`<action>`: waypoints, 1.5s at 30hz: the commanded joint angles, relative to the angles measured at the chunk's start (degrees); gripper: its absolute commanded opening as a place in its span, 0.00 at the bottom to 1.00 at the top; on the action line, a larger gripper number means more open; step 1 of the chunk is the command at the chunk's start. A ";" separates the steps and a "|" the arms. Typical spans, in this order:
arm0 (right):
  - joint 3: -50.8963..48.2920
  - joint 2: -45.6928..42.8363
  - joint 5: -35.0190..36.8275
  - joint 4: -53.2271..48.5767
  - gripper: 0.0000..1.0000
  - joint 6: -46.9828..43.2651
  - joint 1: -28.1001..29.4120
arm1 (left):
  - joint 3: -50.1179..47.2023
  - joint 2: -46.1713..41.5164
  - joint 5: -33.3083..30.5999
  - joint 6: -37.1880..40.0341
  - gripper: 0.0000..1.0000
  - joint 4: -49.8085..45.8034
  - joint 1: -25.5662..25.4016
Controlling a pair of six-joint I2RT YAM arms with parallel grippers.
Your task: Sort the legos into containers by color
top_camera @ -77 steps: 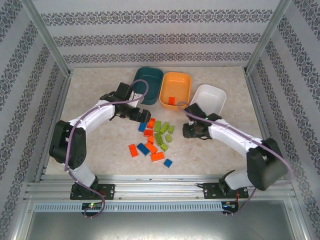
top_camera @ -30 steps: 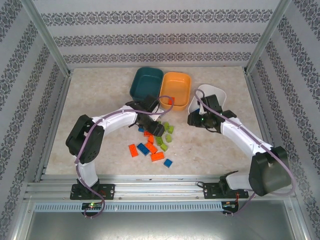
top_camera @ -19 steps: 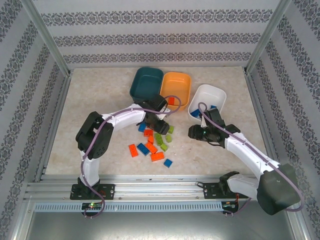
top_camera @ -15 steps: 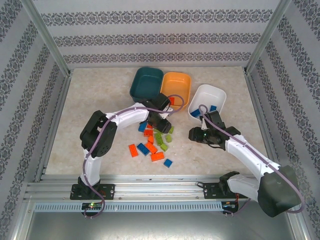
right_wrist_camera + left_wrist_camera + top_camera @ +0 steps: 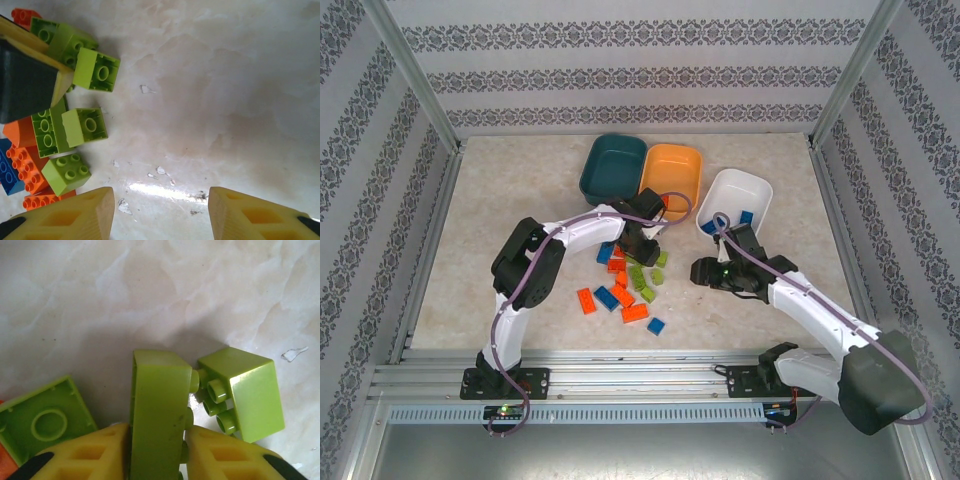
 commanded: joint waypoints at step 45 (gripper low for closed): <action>32.45 40.85 7.56 -4.89 0.51 -2.61 11.23 | 41.61 14.64 2.03 -4.13 0.17 -15.30 23.09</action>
